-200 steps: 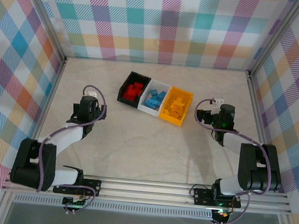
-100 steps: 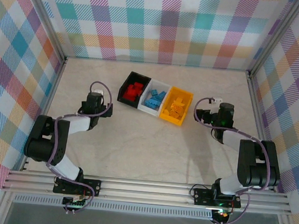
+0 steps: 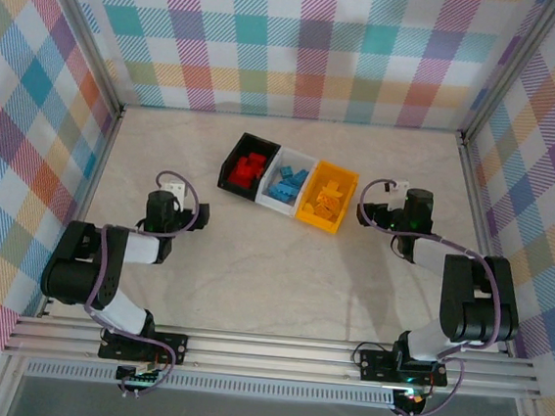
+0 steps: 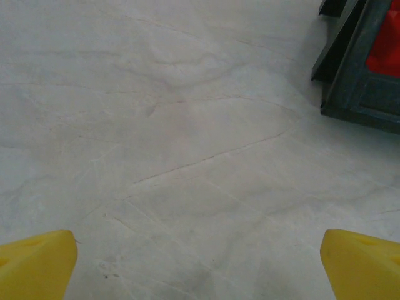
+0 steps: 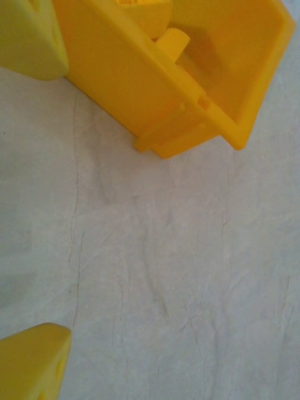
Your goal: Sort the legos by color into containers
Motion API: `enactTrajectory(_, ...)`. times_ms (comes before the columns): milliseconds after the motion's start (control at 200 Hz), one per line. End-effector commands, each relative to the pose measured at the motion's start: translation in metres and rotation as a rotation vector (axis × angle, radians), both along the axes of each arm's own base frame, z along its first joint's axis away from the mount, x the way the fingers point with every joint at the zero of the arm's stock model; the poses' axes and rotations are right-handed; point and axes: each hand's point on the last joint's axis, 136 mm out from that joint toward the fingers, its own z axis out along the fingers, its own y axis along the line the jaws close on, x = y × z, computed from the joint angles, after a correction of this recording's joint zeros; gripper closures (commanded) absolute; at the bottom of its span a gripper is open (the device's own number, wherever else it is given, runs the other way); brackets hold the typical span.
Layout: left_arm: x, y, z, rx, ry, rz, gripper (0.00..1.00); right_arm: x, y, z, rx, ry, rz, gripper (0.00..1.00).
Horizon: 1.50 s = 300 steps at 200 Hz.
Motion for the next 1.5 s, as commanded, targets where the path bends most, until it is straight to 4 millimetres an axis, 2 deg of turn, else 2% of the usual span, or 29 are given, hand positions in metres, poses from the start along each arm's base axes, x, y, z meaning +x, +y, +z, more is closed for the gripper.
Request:
enactTrajectory(0, 0.014, 0.008, 0.026, -0.017, -0.129, 0.044, 0.00, 0.000, 0.008, 0.008, -0.003, -0.045, 0.063, 0.00)
enactTrajectory(95, 0.012, 0.019, 0.026, -0.013, -0.139, 0.114, 0.00, -0.009, 0.010, 0.011, 0.002, -0.085, 0.080, 0.01)
enactTrajectory(210, 0.014, 0.019, 0.026, -0.007, -0.130, 0.115, 0.00, -0.021, 0.014, 0.022, 0.015, -0.176, 0.115, 0.00)
enactTrajectory(235, 0.014, 0.018, 0.026, -0.003, -0.129, 0.114, 0.00, -0.028, 0.015, 0.018, 0.022, -0.173, 0.125, 0.00)
enactTrajectory(255, 0.014, 0.018, 0.026, -0.001, -0.128, 0.115, 0.00, -0.027, 0.015, 0.028, 0.022, -0.224, 0.128, 0.00)
enactTrajectory(300, 0.014, 0.018, 0.026, 0.002, -0.127, 0.115, 0.00, -0.035, 0.015, 0.028, 0.030, -0.246, 0.136, 0.00)
enactTrajectory(465, 0.015, 0.017, 0.026, 0.007, -0.125, 0.115, 0.00, -0.047, 0.004, 0.033, 0.042, -0.334, 0.080, 0.00)
enactTrajectory(920, 0.015, 0.016, 0.025, 0.014, -0.121, 0.113, 0.00, -0.035, -0.045, 0.020, 0.075, -0.356, -0.221, 0.00)
enactTrajectory(1130, 0.015, 0.016, 0.025, 0.015, -0.121, 0.111, 0.00, -0.024, -0.063, 0.013, 0.063, -0.298, -0.332, 0.00)
enactTrajectory(1270, 0.015, 0.016, 0.025, 0.015, -0.121, 0.111, 0.00, -0.015, -0.053, 0.010, 0.061, -0.252, -0.276, 0.00)
enactTrajectory(1365, 0.015, 0.016, 0.025, 0.015, -0.122, 0.113, 0.00, -0.010, -0.026, 0.007, 0.069, -0.204, -0.099, 0.00)
enactTrajectory(1495, 0.015, 0.016, 0.025, 0.014, -0.122, 0.112, 0.00, -0.011, -0.026, 0.007, 0.078, -0.204, -0.099, 0.00)
